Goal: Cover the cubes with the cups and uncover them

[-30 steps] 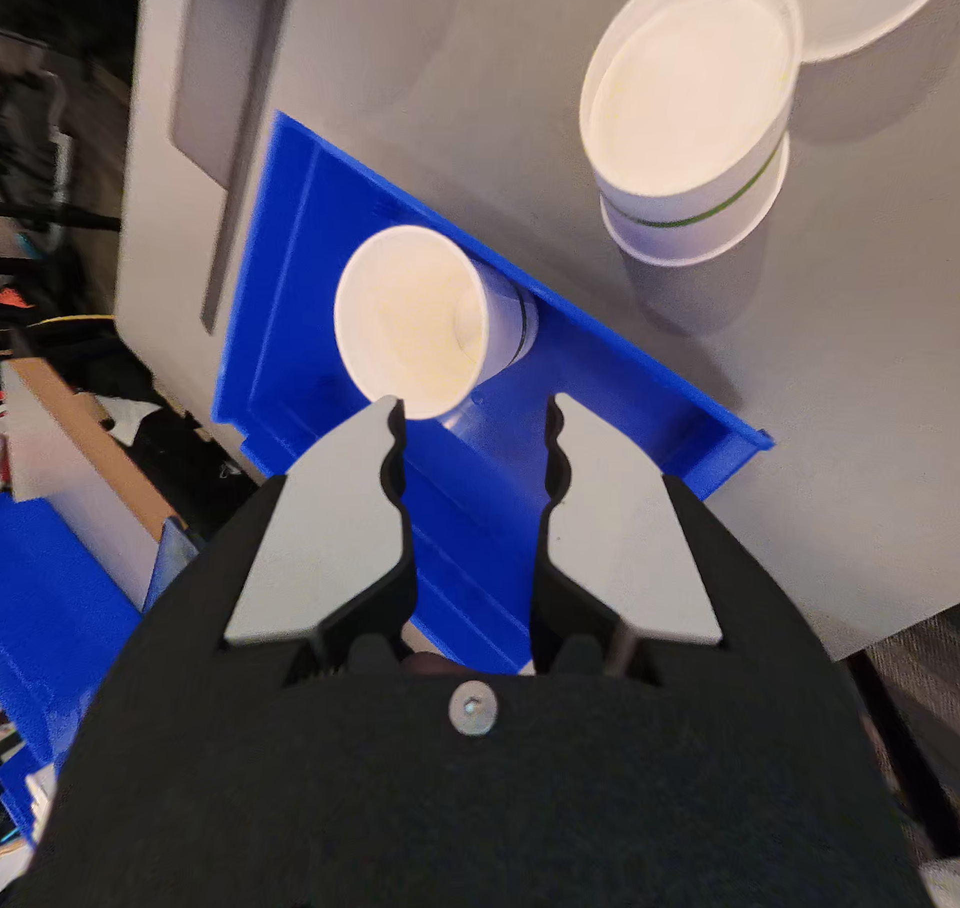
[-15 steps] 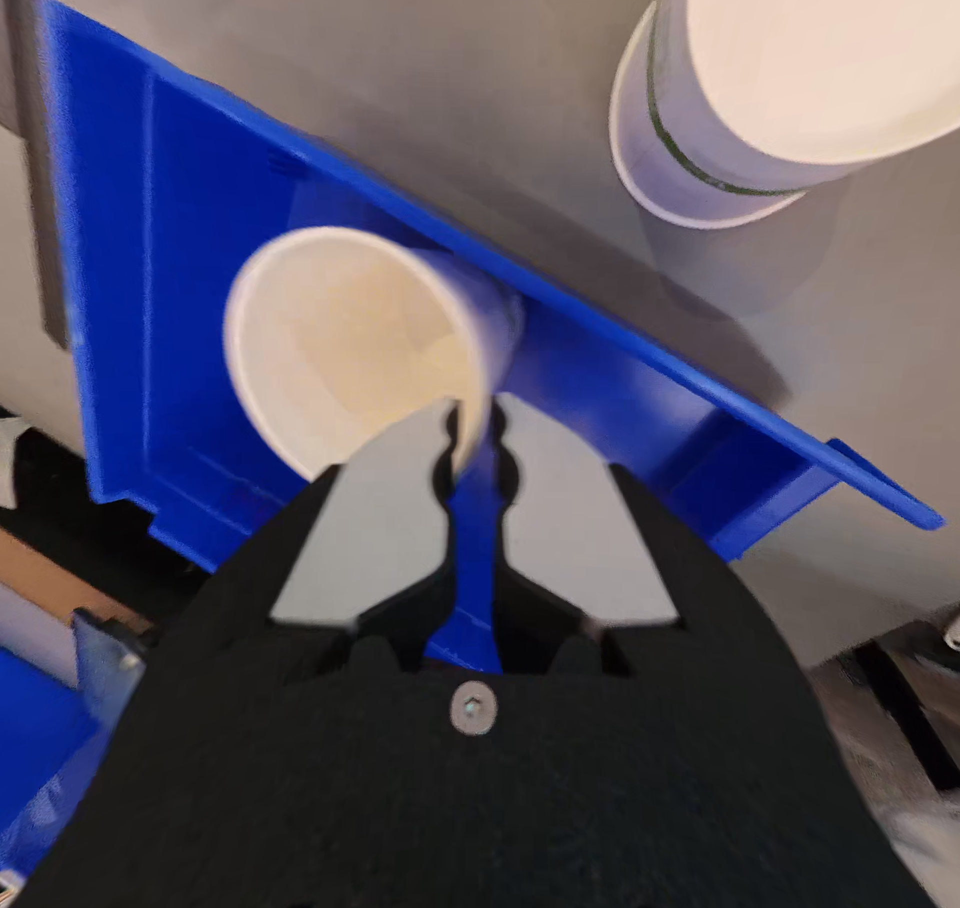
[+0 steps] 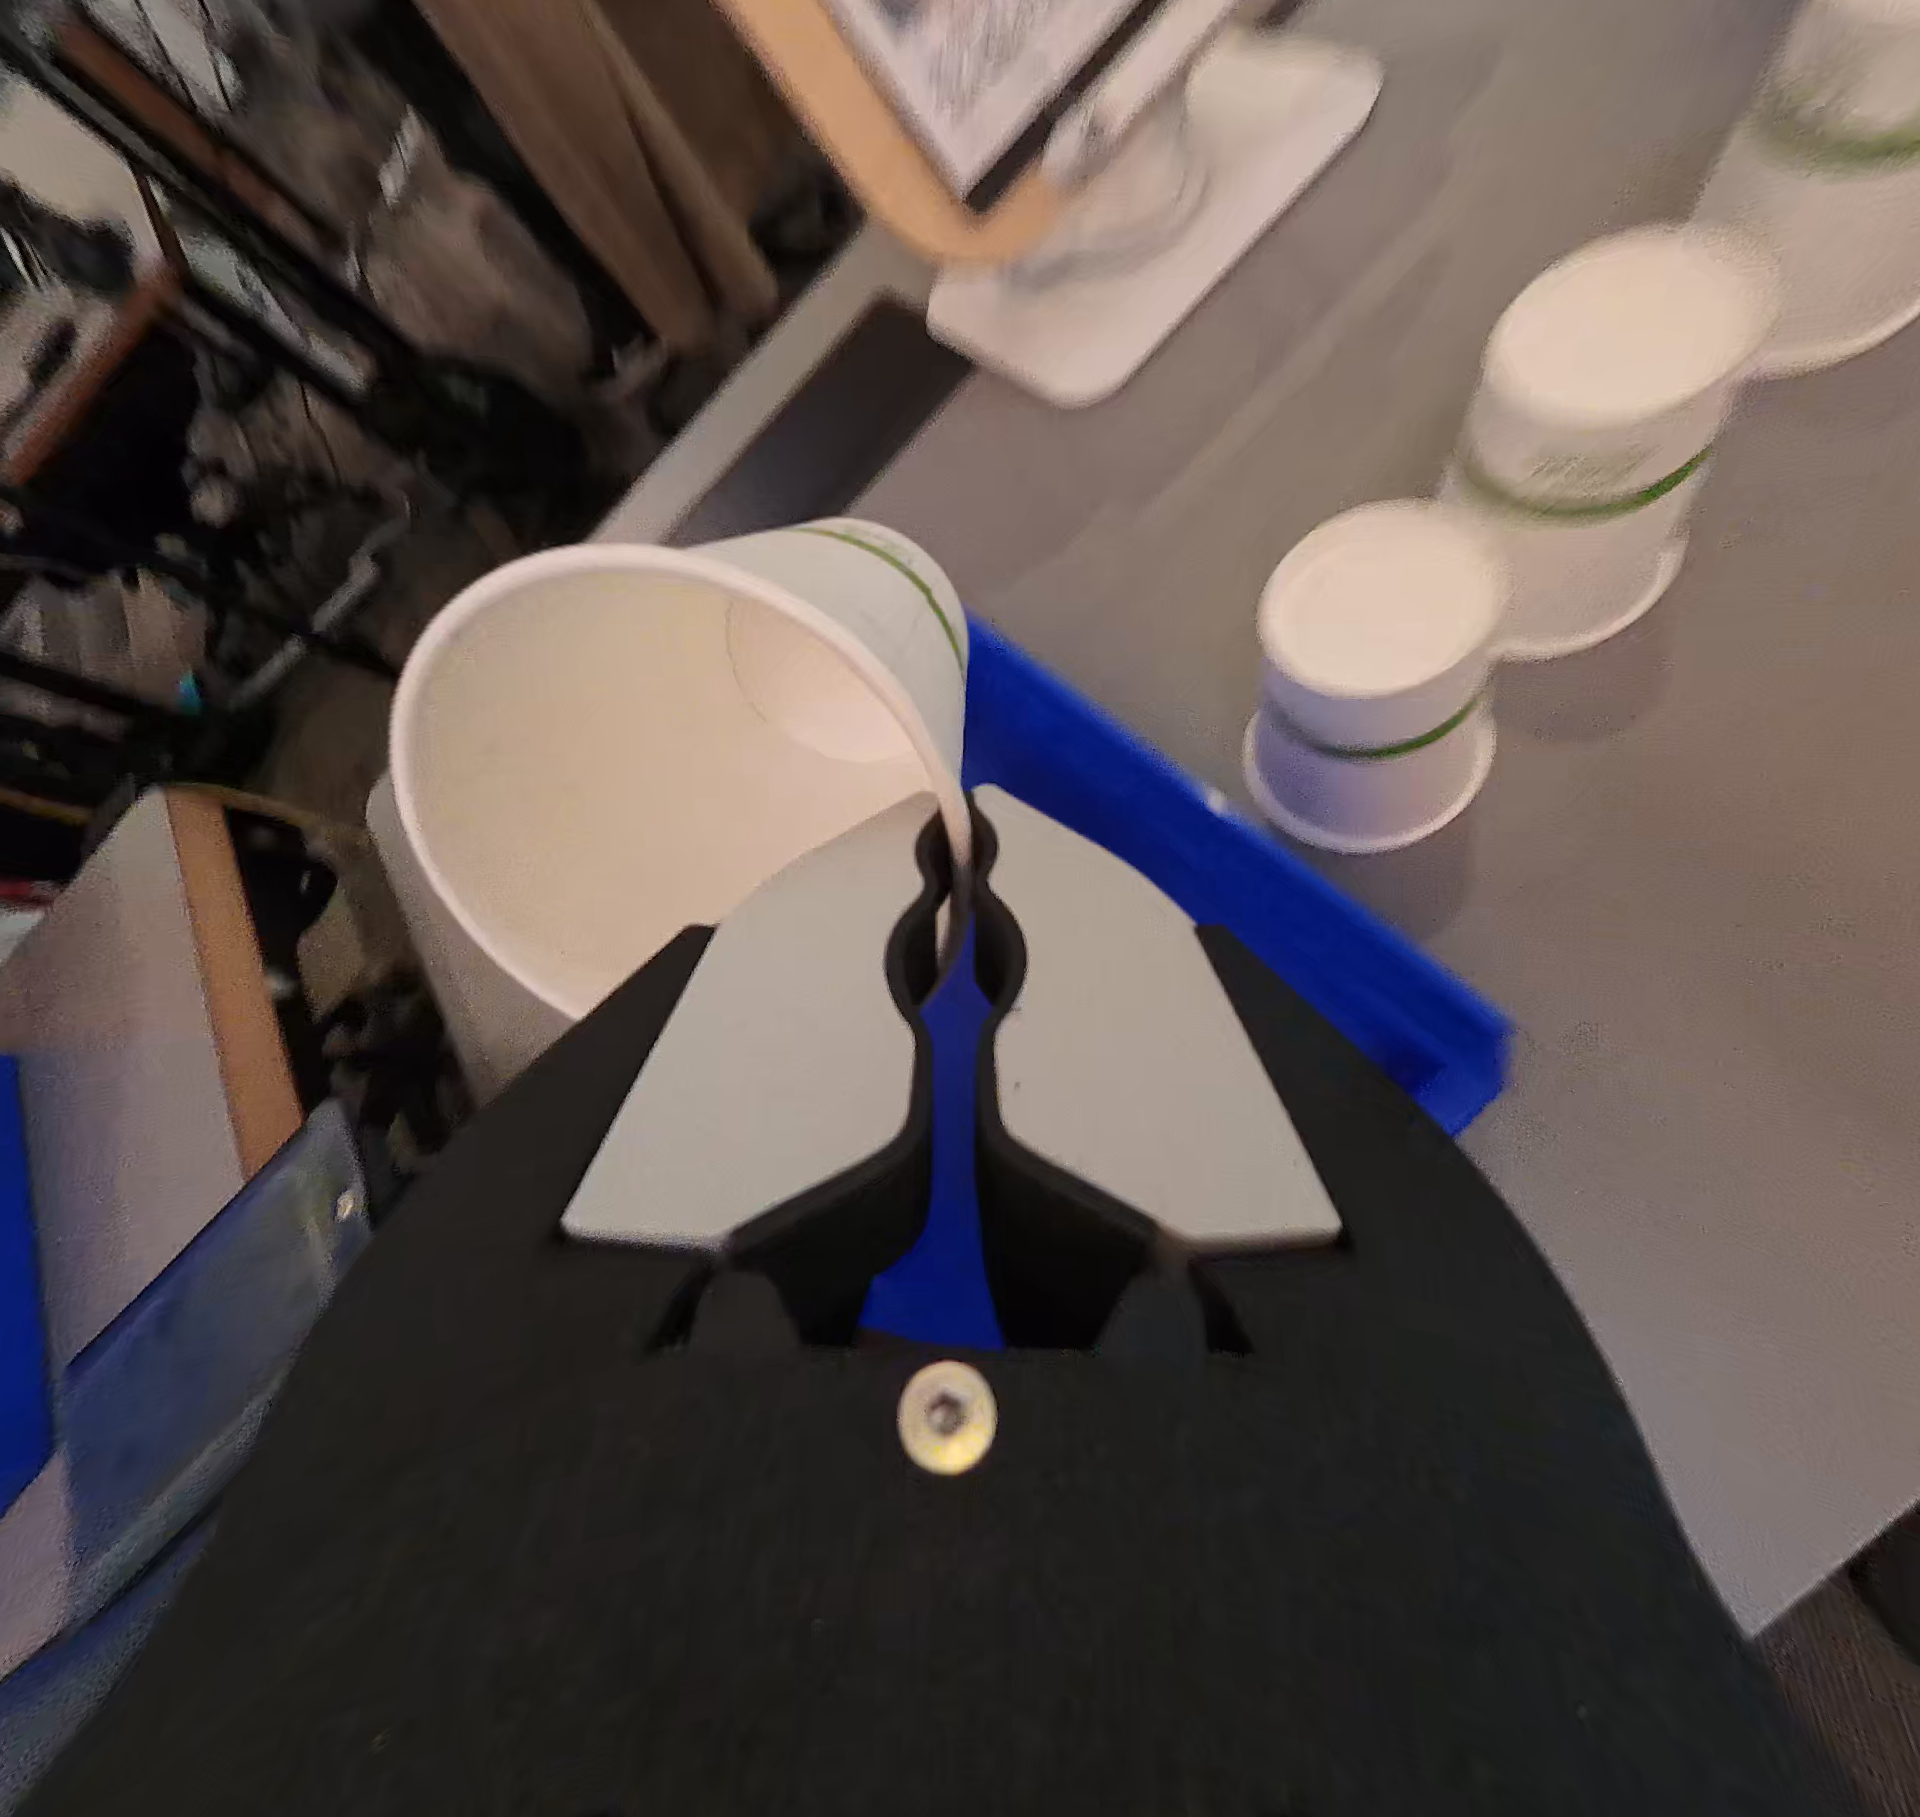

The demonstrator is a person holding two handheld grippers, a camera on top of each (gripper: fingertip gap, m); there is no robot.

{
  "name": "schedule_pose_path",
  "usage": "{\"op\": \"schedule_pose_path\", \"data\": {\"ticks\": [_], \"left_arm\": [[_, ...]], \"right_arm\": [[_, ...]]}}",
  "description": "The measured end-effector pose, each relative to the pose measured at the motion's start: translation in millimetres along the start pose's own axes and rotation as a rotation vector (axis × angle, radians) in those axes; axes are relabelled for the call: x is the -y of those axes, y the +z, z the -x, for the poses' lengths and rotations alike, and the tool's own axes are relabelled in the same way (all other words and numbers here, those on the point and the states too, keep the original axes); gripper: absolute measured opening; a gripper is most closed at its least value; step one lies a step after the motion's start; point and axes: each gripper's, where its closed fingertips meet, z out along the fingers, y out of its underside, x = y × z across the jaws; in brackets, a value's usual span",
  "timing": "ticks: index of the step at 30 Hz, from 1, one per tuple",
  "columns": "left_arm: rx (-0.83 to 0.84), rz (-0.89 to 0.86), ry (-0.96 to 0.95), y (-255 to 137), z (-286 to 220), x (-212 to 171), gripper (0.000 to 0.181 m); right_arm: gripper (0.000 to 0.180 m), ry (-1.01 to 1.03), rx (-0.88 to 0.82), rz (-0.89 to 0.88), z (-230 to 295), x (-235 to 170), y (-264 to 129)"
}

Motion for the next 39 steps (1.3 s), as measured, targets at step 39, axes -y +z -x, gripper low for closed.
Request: {"op": "schedule_pose_path", "data": {"ticks": [39], "left_arm": [[-0.709, -0.783, -0.148, -4, -320, 137, 0.0]], "right_arm": [[0.092, 0.467, 0.49, -0.426, 69, 112, 59]]}}
